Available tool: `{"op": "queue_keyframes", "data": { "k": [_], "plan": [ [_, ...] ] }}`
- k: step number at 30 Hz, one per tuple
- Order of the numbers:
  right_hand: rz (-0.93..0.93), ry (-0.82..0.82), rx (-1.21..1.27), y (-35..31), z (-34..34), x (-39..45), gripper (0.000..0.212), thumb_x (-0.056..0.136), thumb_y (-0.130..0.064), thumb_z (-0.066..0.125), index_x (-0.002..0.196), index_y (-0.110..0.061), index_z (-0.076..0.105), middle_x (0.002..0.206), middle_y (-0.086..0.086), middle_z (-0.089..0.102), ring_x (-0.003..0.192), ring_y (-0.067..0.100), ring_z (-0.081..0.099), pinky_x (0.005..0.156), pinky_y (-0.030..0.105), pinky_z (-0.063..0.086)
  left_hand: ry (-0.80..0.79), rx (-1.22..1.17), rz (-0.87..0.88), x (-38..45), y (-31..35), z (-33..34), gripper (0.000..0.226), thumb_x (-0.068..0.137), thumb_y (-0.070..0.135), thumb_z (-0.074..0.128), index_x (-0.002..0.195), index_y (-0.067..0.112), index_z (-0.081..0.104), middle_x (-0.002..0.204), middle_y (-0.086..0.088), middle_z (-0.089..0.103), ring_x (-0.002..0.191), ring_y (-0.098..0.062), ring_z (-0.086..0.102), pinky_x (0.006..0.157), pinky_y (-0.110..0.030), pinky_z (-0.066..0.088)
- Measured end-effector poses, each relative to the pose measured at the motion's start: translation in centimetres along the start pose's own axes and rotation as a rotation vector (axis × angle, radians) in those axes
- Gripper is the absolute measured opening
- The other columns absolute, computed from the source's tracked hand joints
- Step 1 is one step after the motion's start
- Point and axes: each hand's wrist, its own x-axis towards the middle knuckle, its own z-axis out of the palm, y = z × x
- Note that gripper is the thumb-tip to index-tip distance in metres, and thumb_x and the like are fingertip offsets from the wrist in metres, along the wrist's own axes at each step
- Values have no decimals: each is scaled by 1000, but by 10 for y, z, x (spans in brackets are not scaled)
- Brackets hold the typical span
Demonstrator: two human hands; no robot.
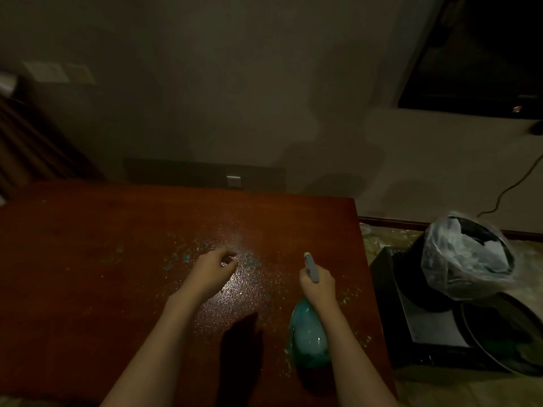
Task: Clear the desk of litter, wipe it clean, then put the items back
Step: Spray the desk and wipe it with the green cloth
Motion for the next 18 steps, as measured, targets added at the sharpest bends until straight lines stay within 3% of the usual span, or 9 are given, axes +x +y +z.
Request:
{"op": "queue_keyframes", "data": {
  "k": [2,18],
  "plan": [
    [-13,28,-17,4,-3,2,28,96,-15,47,68,-11,46,64,-2,44,54,9,37,46,19,28,-6,-1,1,0,0,4,31,95,23,55,125,15,57,115,-3,63,94,-12,56,74,-23,45],
    [56,81,55,46,-18,-54,36,94,-14,50,59,-14,44,59,0,43,52,12,38,49,25,30,-33,43,77,-40,8,28,34,96,24,54,128,14,56,119,-5,62,99,-15,57,90,-33,48]
  ]
}}
